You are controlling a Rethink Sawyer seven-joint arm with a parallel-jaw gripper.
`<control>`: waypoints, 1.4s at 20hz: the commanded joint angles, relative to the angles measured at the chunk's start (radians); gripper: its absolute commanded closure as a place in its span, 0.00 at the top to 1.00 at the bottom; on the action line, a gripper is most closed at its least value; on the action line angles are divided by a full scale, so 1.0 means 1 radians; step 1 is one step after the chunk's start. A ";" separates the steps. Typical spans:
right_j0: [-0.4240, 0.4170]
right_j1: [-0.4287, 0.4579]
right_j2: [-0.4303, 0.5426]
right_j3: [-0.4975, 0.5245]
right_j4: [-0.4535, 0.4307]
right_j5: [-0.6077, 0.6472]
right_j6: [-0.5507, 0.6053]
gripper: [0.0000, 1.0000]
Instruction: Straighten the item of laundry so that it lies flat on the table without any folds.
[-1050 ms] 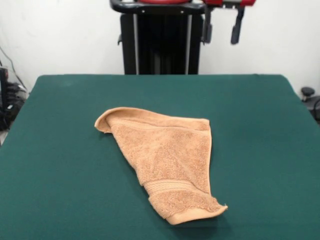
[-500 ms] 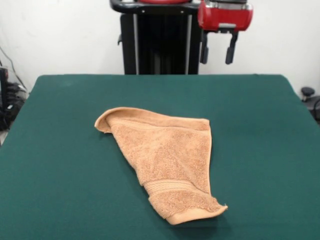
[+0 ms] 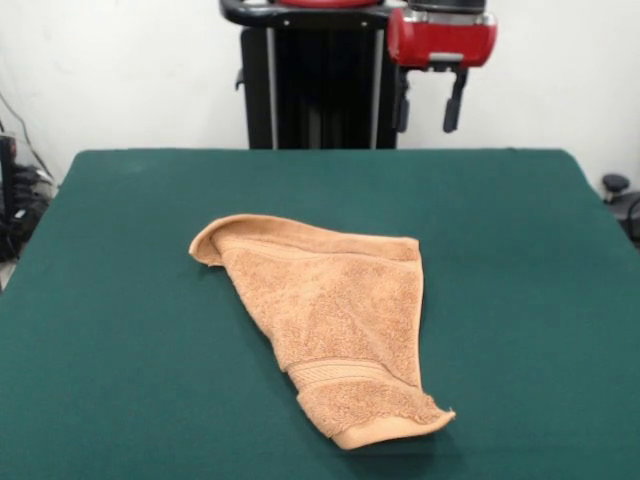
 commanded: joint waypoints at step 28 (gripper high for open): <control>-0.122 -0.014 0.205 0.019 -0.126 0.052 0.089 1.00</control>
